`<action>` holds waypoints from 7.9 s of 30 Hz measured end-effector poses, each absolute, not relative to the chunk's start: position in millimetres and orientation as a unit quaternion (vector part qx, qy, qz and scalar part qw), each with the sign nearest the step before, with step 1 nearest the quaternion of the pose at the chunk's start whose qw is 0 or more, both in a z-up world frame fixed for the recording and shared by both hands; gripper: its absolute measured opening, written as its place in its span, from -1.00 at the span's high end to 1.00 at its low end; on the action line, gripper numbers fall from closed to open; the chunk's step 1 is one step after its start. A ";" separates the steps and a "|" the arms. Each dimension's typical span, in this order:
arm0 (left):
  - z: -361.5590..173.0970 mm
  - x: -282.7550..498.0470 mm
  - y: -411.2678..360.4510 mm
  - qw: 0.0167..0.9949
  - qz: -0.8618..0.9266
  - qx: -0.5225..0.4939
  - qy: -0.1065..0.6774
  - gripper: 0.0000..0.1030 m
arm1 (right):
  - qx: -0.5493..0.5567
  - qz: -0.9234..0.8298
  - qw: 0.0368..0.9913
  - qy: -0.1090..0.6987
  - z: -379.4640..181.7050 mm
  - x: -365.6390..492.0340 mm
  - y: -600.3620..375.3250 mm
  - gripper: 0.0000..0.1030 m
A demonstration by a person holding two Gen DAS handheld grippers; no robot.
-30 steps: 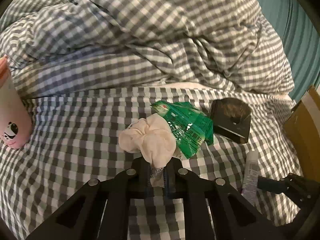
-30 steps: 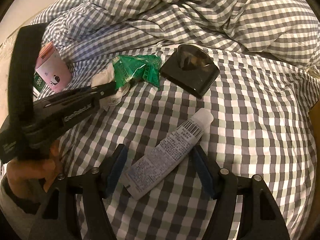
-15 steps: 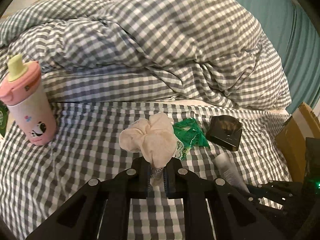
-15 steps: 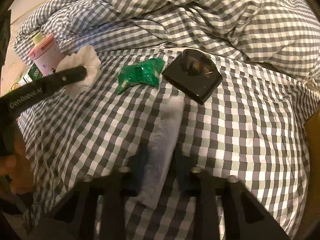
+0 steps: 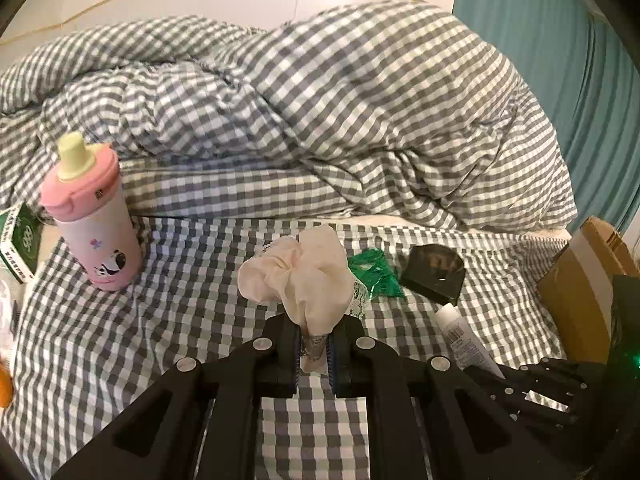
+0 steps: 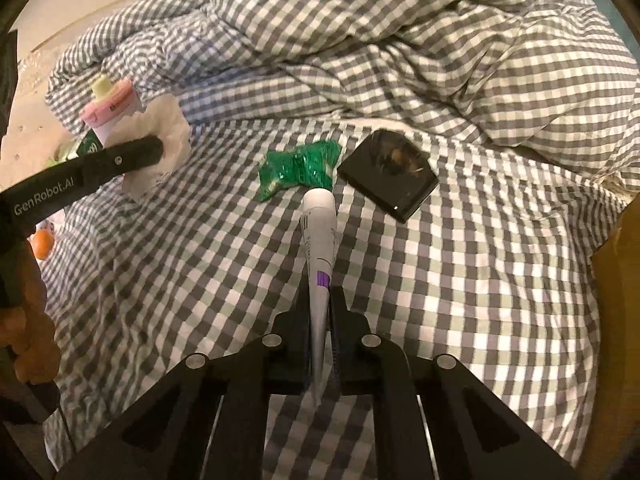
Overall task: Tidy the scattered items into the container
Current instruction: 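Lift and carry the scrunchie and white tube over the cardboard box, then open the left tool to drop the scrunchie while the right tool releases the tube, then withdraw both tools from the box back over the items on the bed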
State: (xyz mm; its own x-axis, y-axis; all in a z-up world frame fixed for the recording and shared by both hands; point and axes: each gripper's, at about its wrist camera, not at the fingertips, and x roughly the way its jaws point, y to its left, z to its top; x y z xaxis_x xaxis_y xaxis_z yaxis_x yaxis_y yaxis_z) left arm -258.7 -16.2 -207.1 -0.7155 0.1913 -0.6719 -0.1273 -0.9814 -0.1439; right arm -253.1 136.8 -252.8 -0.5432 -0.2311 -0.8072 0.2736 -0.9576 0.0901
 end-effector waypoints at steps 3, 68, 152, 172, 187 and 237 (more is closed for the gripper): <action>-195.2 -249.0 -13.8 0.083 0.928 -0.361 -0.042 0.81 | 0.448 -0.882 0.143 0.021 -240.0 -245.5 139.3 0.85; -14.1 -9.0 99.3 0.139 0.968 -0.207 -0.007 0.80 | 0.256 -0.963 0.080 -0.003 -14.0 -5.3 251.4 0.84; -125.0 -119.5 369.3 0.301 0.891 -0.333 0.063 0.80 | 0.349 -0.932 -0.059 -0.082 -107.4 -85.9 484.3 0.83; -147.4 -128.6 380.0 0.304 0.874 -0.372 0.078 0.79 | 0.386 -0.917 -0.058 -0.087 -133.2 -100.0 490.2 0.83; -118.4 -122.8 363.7 0.283 0.894 -0.341 0.059 -0.58 | 0.340 -0.932 -0.074 -0.098 -106.8 -79.5 491.7 -0.44; 13.7 -28.7 162.3 0.167 0.962 -0.216 0.011 -0.62 | 0.231 -0.972 -0.009 -0.047 13.1 -5.7 343.8 -0.47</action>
